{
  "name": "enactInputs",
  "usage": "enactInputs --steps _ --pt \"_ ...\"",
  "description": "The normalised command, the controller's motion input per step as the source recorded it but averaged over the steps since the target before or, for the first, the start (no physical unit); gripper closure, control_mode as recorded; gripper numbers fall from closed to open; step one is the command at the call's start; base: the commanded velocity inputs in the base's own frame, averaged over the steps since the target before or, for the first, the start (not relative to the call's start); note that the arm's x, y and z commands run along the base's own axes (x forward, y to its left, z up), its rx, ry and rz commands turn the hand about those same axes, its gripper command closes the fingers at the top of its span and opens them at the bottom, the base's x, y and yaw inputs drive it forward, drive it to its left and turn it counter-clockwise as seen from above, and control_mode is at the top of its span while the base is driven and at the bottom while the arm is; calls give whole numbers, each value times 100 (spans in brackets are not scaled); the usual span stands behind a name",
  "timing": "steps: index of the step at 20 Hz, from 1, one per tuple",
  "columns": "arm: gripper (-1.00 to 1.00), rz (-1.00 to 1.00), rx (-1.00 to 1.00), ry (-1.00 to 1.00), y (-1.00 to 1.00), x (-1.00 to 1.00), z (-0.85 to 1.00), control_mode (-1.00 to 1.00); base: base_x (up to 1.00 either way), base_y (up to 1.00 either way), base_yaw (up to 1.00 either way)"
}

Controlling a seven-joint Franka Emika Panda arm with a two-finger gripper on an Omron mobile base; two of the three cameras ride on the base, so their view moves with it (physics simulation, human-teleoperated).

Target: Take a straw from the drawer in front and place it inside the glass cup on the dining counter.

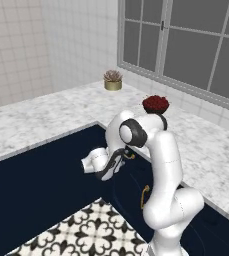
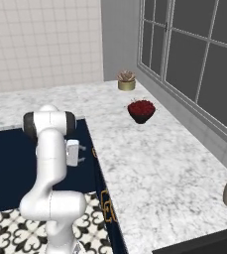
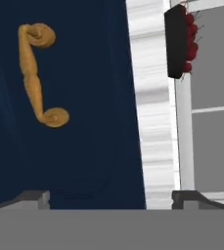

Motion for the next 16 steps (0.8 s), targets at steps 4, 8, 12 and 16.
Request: enactInputs --steps 4,8,12,16 --pt "-100 0 0 0 -26 49 -26 -100 0 0 0" --pt "-100 0 0 0 -21 33 -28 -100 0 0 0" --pt "-100 0 0 0 -12 30 -34 -100 0 0 0" --pt "-100 1 0 0 -7 41 -26 -100 0 0 0"
